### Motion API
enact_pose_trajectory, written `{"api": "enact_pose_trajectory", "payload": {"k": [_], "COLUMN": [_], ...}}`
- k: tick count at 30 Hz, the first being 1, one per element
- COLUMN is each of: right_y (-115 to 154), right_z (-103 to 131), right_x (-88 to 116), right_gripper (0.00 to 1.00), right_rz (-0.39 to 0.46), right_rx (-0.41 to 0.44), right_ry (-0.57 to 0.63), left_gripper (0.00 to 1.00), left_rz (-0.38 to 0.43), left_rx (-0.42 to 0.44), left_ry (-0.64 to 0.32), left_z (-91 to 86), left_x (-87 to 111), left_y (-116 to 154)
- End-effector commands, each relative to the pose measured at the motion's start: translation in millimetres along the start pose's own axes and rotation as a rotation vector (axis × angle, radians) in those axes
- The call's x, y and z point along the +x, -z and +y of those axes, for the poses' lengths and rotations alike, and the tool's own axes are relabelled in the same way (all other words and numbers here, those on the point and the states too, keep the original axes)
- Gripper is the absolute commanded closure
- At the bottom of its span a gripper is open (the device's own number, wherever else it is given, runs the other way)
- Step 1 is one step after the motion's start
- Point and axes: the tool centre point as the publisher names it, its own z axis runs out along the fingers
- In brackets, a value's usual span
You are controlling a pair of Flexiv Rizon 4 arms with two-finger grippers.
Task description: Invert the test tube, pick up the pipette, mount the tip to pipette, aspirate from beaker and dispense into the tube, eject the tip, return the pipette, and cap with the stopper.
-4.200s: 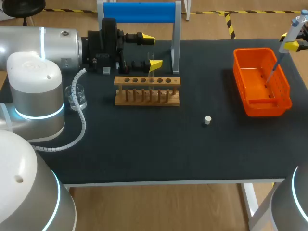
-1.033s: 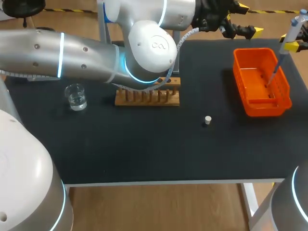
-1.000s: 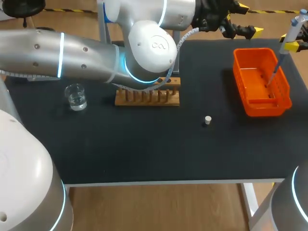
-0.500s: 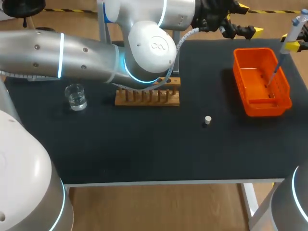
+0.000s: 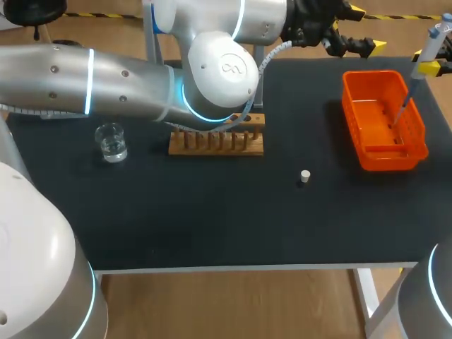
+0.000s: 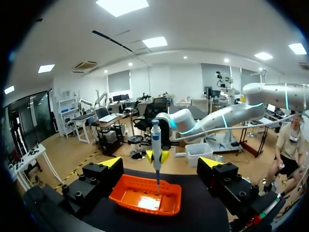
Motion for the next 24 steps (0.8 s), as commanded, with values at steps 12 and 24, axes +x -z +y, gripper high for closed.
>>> {"api": "enact_pose_trajectory", "payload": {"k": [12,24], "right_y": [0.5,0.5], "right_z": [1.0,1.0], "right_x": [0.3,0.3], "right_gripper": [1.0,1.0], "right_rz": [0.001,0.001], "right_rx": [0.003,0.003], "right_ry": [0.0,0.0], "left_gripper": [0.0,0.96], "left_rz": [0.01,0.027], "left_rx": [-0.003,0.004], "left_ry": [0.015,0.009], "left_z": [-10.0,-24.3], "left_x": [-15.3,-17.4], "left_y": [-45.2,-75.5]}}
